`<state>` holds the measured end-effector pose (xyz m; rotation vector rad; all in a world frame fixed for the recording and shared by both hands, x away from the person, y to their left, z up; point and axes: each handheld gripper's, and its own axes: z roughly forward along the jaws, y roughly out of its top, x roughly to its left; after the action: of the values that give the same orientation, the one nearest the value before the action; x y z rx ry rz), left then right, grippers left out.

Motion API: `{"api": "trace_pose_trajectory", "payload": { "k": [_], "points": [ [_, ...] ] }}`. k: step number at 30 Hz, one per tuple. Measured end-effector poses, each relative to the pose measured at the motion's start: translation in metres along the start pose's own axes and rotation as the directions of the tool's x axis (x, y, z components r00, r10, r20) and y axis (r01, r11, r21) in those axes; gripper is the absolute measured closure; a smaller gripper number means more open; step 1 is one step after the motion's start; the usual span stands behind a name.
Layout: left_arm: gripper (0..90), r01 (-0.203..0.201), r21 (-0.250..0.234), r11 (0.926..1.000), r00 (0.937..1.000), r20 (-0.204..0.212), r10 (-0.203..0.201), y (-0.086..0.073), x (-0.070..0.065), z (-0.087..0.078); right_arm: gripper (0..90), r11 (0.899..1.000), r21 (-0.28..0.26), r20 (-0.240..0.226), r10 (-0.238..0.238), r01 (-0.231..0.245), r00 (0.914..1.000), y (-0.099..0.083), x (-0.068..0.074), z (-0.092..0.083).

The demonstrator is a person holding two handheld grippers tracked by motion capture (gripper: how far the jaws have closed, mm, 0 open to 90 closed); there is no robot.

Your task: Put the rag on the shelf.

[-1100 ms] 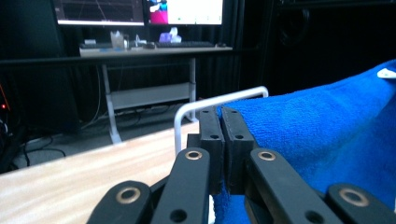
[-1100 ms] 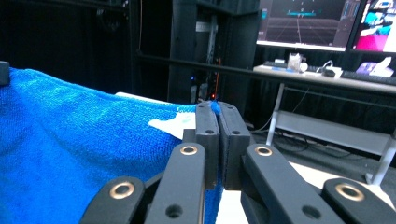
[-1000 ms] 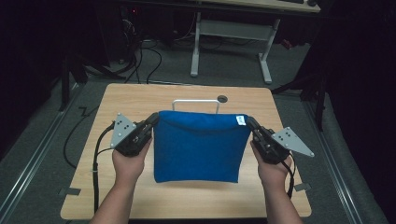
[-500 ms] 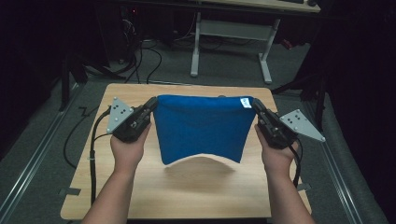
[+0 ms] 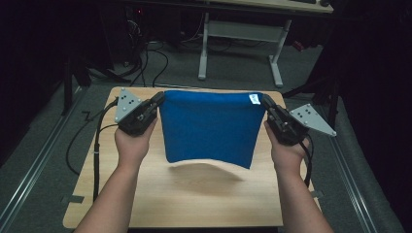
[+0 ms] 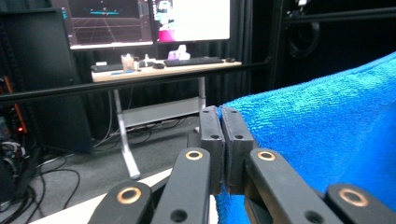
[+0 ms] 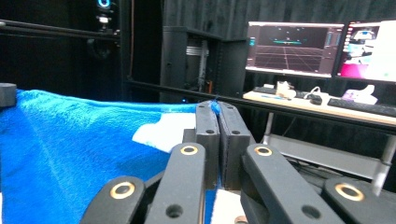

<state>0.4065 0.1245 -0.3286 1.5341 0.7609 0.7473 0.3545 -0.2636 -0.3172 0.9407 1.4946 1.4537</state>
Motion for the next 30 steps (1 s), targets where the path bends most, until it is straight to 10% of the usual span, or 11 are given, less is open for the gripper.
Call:
{"api": "trace_pose_trajectory", "payload": {
  "k": [20, 30],
  "points": [
    [89.2, -0.057, 0.071, 0.9959, 0.9938, -0.092, 0.063, 0.019, 0.041, 0.071, 89.5, 0.996, 0.094, 0.057, -0.001, -0.005, 0.9984, 0.016, -0.026, 0.087],
    [89.2, -0.079, 0.179, 0.9807, 0.9909, -0.093, 0.097, -0.01, 0.053, 0.109, 89.4, 0.975, 0.224, 0.08, -0.015, -0.003, 0.9967, -0.012, -0.047, 0.132]
  ]
}}
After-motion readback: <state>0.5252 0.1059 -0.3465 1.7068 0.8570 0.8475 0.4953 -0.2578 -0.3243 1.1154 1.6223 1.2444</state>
